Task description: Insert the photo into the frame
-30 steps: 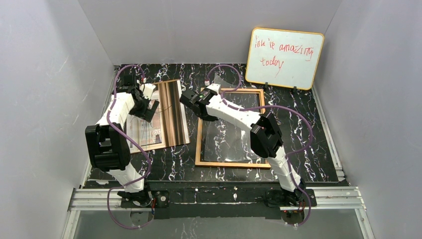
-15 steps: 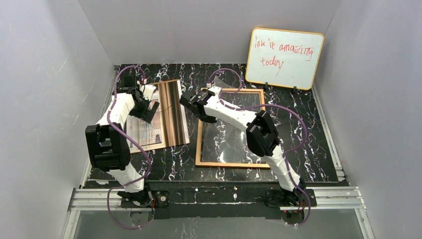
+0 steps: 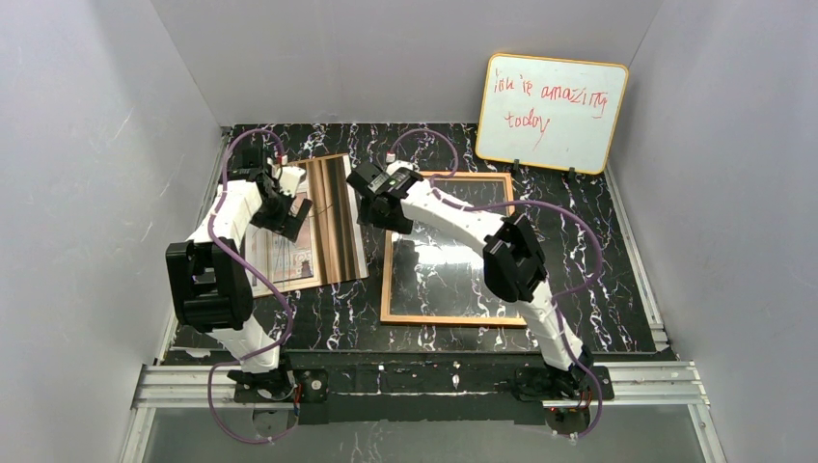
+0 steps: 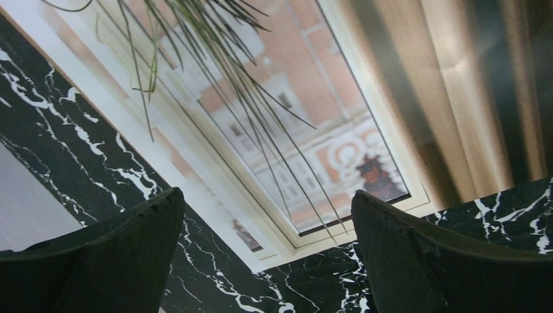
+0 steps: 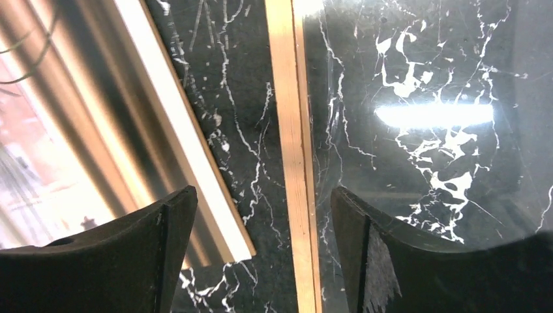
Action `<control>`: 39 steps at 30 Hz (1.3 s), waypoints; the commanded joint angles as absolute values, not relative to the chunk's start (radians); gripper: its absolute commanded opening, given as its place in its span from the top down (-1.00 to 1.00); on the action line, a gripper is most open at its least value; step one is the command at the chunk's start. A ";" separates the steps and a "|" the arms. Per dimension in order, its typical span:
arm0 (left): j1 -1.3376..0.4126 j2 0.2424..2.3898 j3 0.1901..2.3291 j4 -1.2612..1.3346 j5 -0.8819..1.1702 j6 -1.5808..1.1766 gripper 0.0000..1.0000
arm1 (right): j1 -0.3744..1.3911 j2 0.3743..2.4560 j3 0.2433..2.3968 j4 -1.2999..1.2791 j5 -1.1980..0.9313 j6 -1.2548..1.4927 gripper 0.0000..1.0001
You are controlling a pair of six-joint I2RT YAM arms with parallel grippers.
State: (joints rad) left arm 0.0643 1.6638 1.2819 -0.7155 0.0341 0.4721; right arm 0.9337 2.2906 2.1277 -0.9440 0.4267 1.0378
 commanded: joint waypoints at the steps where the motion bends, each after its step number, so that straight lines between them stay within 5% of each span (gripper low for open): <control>1: 0.032 1.630 1.296 -0.775 0.097 0.450 -0.96 | 0.899 2.111 2.076 -0.875 0.371 0.942 -0.69; 9: -0.113 1.615 1.315 -0.790 0.207 0.362 -0.97 | 0.717 1.702 1.571 -0.848 0.373 0.882 -0.85; 17: -0.278 1.690 1.316 -0.731 0.190 0.279 -0.96 | 0.449 1.403 1.153 -0.730 0.266 0.848 -0.76; 25: -0.368 1.744 1.340 -0.704 0.154 0.258 -0.96 | 0.368 1.461 1.132 -0.680 0.235 0.796 -0.76; 39: -0.414 1.873 1.479 -0.681 0.118 0.226 -0.97 | 0.258 1.839 1.447 -0.599 0.137 0.711 -0.68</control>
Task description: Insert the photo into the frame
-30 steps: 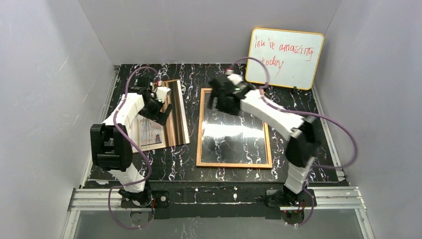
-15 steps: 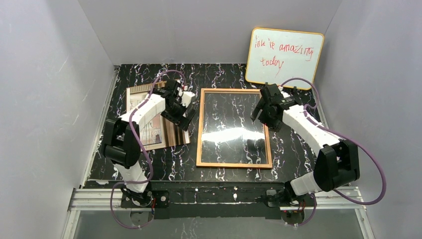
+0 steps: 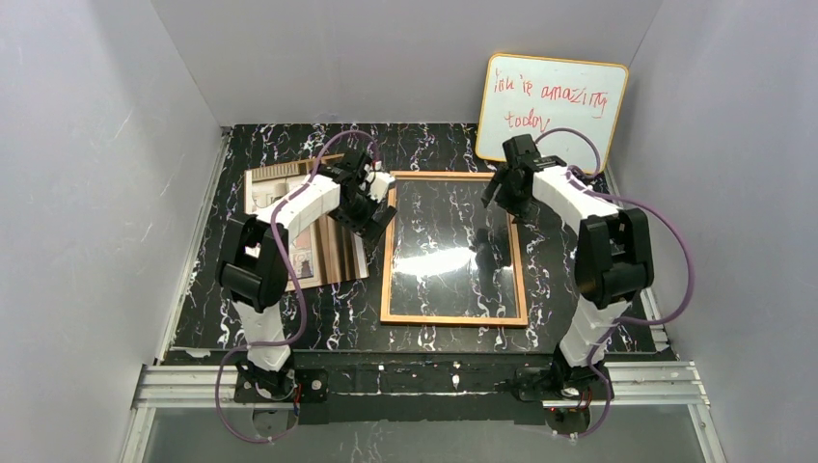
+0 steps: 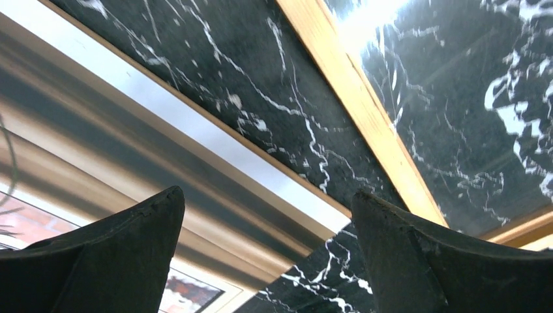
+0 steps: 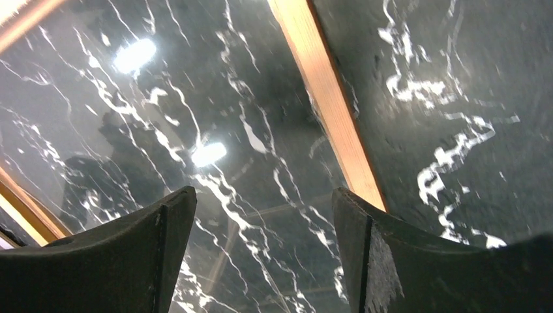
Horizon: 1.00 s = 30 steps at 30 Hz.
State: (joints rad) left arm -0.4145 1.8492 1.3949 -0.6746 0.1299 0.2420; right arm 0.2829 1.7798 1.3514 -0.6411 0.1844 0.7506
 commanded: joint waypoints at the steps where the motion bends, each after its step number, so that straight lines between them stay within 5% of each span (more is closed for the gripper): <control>1: -0.414 1.891 1.507 -0.682 0.115 0.224 -0.97 | 0.252 1.859 1.468 -0.587 0.125 0.706 -0.68; 7: -0.417 1.924 1.512 -0.704 0.146 0.236 -0.96 | 0.250 2.008 1.669 -0.539 0.059 0.695 -0.54; 20: -0.417 1.873 1.398 -0.695 0.101 0.290 -0.96 | 0.331 2.278 1.949 -0.378 0.007 0.726 0.12; 30: -0.417 1.877 1.352 -0.680 0.074 0.311 -0.96 | 0.367 2.379 2.066 -0.348 -0.027 0.710 0.27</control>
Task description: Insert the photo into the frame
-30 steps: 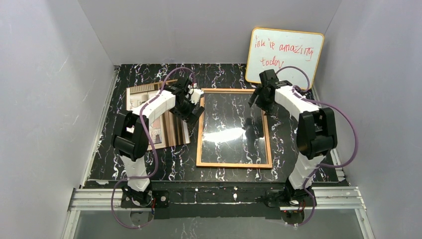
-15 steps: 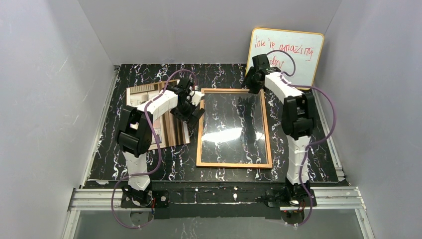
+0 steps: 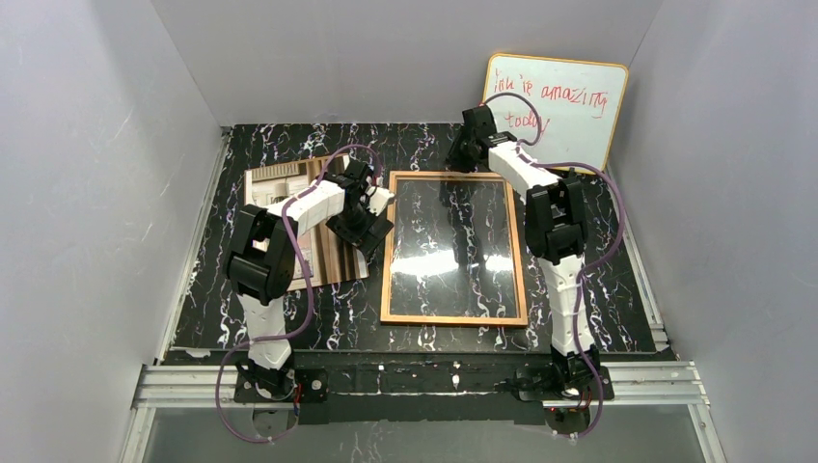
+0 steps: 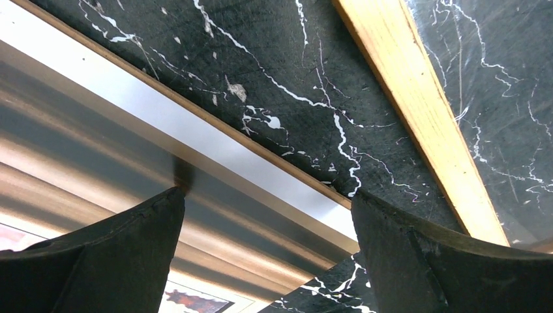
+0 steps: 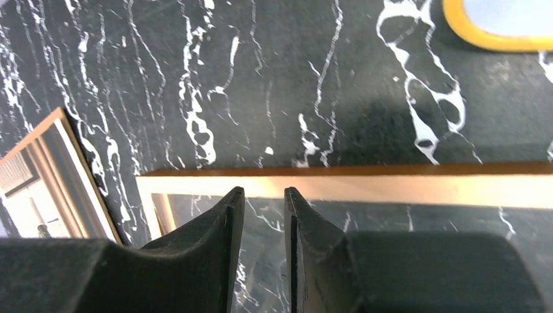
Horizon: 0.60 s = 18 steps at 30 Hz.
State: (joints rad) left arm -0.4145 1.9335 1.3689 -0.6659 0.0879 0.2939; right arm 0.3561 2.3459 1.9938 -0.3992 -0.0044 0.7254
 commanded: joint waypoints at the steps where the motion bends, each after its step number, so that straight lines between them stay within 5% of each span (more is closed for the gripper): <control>1: -0.417 1.879 1.349 -0.678 0.073 0.313 -0.96 | 0.369 2.388 2.072 -0.347 -0.031 0.710 0.27; 18: -0.417 1.906 1.342 -0.663 0.058 0.312 -0.96 | 0.418 2.367 1.980 -0.319 -0.048 0.712 0.36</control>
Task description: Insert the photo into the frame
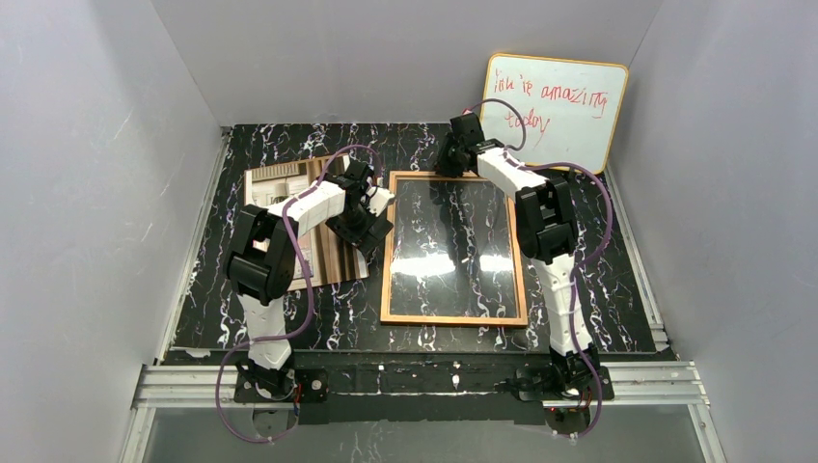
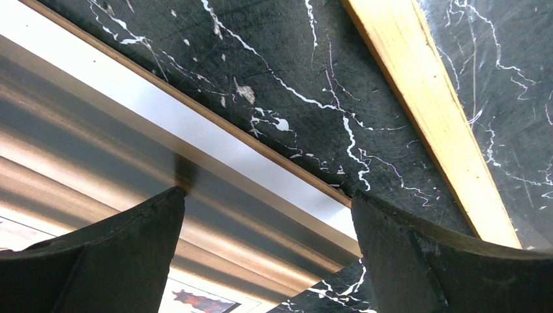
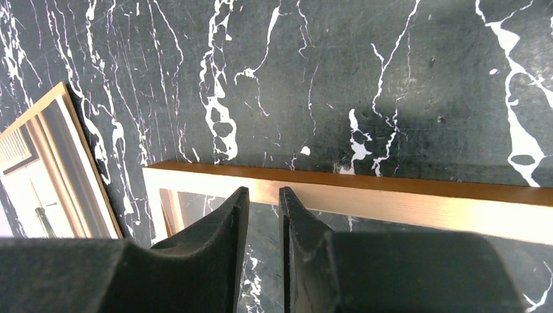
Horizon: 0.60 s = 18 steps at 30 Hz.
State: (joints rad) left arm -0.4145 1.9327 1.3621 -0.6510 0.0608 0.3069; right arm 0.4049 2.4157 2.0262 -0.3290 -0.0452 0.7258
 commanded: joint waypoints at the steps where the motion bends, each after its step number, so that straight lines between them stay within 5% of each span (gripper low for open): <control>1: -0.417 1.910 1.342 -0.660 0.058 0.310 -0.96 | 0.418 2.357 1.965 -0.313 -0.047 0.713 0.36; 18: -0.417 1.936 1.340 -0.642 0.034 0.307 -0.96 | 0.433 2.309 1.925 -0.315 -0.047 0.704 0.37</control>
State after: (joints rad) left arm -0.4145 1.9373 1.3602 -0.6277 0.0364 0.3065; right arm 0.4278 2.3623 1.9026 -0.2932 -0.0452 0.7216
